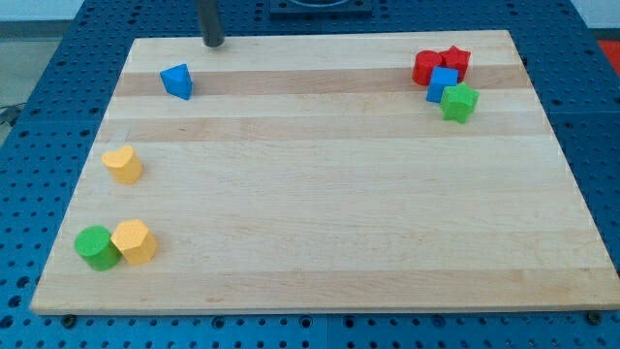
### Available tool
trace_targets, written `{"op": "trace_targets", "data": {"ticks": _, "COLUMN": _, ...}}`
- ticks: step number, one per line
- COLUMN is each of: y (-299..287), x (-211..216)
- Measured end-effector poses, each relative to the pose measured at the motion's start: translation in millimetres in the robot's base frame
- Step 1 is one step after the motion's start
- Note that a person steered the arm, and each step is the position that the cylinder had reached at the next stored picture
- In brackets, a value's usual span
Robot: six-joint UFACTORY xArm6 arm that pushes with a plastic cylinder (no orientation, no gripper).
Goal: Place the blue triangle towards the top of the yellow heart
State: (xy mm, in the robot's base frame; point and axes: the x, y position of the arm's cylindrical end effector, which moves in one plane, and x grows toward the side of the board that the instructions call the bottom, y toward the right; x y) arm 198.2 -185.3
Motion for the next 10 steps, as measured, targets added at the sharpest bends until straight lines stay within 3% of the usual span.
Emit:
{"op": "trace_targets", "data": {"ticks": 1, "y": -3.4, "x": 0.5}}
{"op": "trace_targets", "data": {"ticks": 2, "y": -40.5, "x": 59.0}}
{"op": "trace_targets", "data": {"ticks": 4, "y": -41.6, "x": 73.6}}
{"op": "trace_targets", "data": {"ticks": 5, "y": -47.9, "x": 124.2}}
{"op": "trace_targets", "data": {"ticks": 6, "y": -47.9, "x": 121.4}}
{"op": "trace_targets", "data": {"ticks": 7, "y": -45.2, "x": 67.5}}
{"op": "trace_targets", "data": {"ticks": 8, "y": -16.9, "x": 105.8}}
{"op": "trace_targets", "data": {"ticks": 10, "y": -19.8, "x": 121.3}}
